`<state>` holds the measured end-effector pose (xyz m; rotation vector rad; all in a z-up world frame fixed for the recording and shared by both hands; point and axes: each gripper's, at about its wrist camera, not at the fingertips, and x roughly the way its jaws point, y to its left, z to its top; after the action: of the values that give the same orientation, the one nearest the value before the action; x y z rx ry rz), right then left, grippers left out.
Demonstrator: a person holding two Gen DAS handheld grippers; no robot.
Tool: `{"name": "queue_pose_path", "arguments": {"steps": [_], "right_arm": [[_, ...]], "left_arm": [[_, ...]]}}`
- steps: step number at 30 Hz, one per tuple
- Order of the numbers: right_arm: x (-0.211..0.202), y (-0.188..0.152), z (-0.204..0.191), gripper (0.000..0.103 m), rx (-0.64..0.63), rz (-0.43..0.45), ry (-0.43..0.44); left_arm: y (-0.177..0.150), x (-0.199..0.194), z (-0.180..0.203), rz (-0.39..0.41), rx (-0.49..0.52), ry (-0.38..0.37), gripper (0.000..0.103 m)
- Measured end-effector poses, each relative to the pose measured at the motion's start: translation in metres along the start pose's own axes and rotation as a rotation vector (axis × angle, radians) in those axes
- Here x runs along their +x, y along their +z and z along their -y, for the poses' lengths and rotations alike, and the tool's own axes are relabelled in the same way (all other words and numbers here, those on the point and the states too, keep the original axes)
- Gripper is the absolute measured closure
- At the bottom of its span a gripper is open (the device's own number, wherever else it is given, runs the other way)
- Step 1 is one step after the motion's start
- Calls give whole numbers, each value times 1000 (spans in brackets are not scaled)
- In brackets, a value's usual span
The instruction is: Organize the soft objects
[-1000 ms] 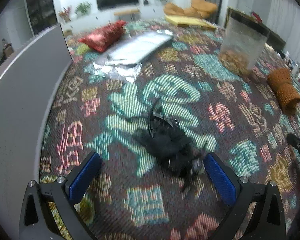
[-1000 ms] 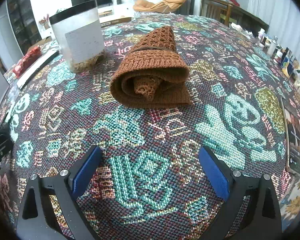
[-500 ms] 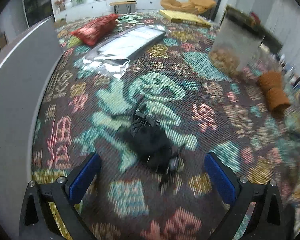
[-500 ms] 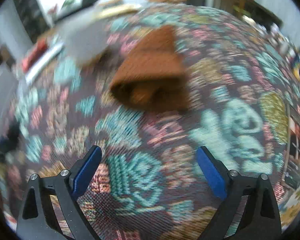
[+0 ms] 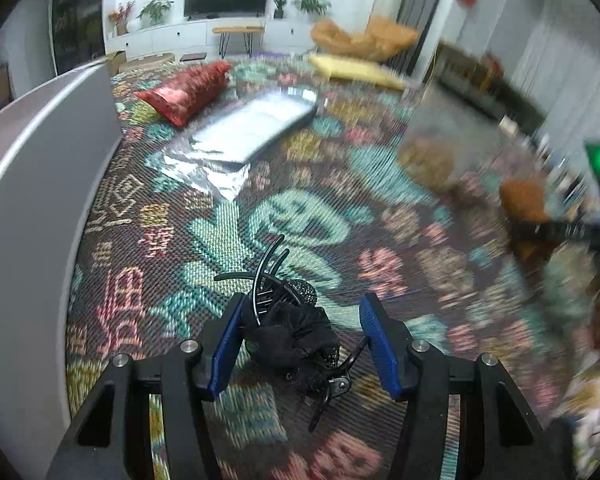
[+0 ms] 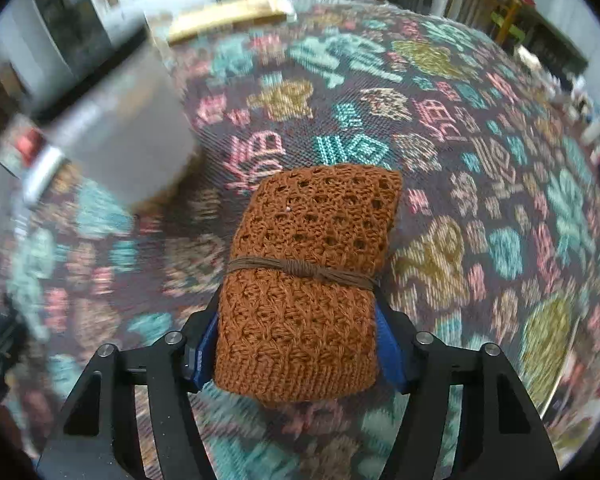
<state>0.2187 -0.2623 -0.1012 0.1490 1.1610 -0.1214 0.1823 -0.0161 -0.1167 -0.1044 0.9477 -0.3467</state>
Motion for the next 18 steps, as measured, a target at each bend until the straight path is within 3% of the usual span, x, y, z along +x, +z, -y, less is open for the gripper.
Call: {"name": "queue_pose_path", "arguments": {"steps": [2, 5, 8, 10, 12, 15, 18], "right_arm": [[-38, -7, -8, 36, -9, 66, 48], [-89, -11, -44, 36, -49, 139, 187], [-140, -14, -117, 36, -149, 190, 371], [-163, -19, -169, 35, -224, 198, 488], [-181, -28, -232, 35, -307, 181, 614], [-188, -48, -312, 34, -408, 119, 753], [-174, -68, -377, 22, -450, 31, 870]], "left_arm": [[1, -25, -4, 37, -60, -83, 46], [7, -73, -13, 117, -123, -167, 46], [11, -130, -33, 197, -127, -162, 46], [10, -165, -57, 243, -122, -94, 46], [0, -201, -93, 272, -131, 38, 46], [-16, -227, -141, 247, -164, 218, 43], [-35, -232, -188, 172, -219, 405, 10]]}}
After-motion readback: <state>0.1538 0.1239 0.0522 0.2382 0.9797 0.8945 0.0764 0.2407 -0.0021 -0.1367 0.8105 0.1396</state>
